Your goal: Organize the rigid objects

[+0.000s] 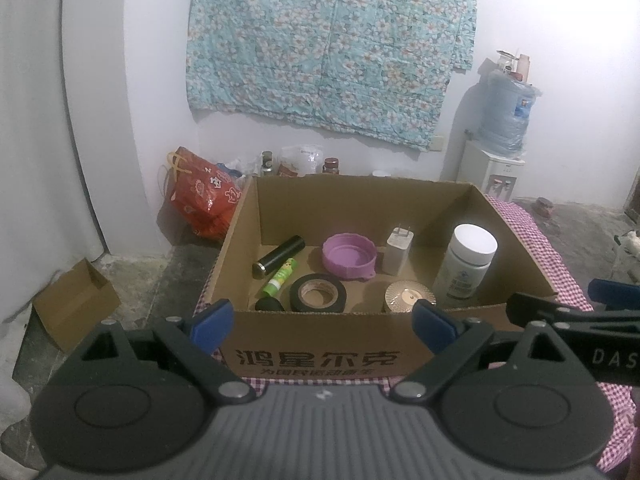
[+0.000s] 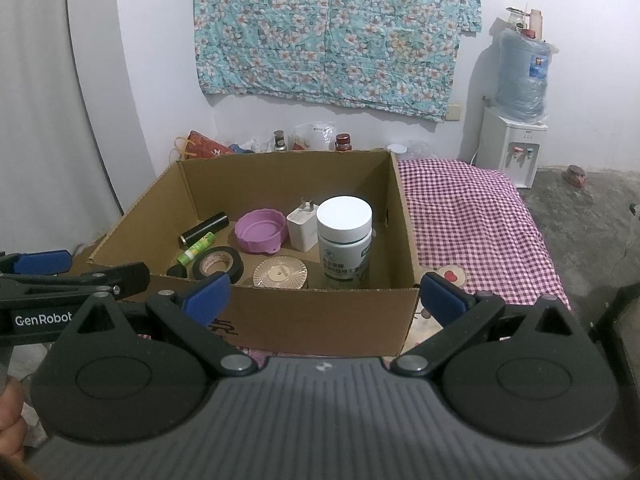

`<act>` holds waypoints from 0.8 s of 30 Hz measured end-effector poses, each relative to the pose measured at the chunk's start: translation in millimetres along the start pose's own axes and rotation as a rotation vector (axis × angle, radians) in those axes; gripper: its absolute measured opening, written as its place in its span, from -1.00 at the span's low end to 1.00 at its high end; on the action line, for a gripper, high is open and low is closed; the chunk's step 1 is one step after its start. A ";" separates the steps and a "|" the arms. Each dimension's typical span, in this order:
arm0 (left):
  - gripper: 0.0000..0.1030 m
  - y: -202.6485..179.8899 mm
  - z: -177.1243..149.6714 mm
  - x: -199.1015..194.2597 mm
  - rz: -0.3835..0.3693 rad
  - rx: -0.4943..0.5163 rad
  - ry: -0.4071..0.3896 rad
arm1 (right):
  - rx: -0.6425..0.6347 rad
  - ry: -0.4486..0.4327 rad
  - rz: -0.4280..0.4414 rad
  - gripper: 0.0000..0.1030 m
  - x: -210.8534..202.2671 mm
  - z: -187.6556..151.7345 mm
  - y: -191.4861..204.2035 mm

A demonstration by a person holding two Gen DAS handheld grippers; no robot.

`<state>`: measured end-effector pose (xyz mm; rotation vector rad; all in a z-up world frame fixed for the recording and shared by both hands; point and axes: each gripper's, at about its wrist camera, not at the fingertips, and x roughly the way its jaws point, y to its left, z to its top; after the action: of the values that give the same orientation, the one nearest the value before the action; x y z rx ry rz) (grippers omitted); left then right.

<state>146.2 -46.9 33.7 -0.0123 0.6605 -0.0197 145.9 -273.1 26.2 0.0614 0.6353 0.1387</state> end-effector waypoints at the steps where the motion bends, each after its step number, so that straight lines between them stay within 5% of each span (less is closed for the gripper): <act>1: 0.87 -0.1 -0.1 -0.1 0.000 0.000 -0.001 | 0.001 0.000 0.000 0.97 -0.5 0.3 0.3; 24: 0.87 -0.4 -0.1 -0.2 0.000 -0.002 0.000 | 0.002 -0.001 0.002 0.97 -1.2 1.7 -0.9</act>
<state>146.0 -47.3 33.8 -0.0139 0.6604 -0.0187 146.0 -274.2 28.2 0.0638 0.6348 0.1397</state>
